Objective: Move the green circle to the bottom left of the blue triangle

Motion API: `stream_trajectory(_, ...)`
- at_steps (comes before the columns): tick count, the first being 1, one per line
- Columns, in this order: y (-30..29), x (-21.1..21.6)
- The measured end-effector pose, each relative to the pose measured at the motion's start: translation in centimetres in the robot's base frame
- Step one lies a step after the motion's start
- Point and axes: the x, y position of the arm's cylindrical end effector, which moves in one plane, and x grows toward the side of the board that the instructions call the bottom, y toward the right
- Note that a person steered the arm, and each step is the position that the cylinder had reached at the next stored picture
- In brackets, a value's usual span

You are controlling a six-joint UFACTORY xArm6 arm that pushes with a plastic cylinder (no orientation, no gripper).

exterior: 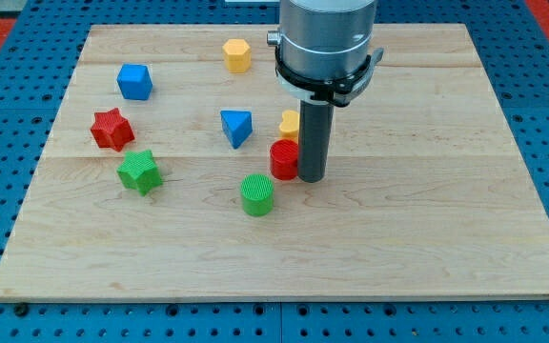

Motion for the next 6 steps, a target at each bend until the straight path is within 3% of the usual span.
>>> stream_trajectory(1,7.0,2.3)
stream_trajectory(2,9.2,4.4)
stream_trajectory(6,6.3,4.8)
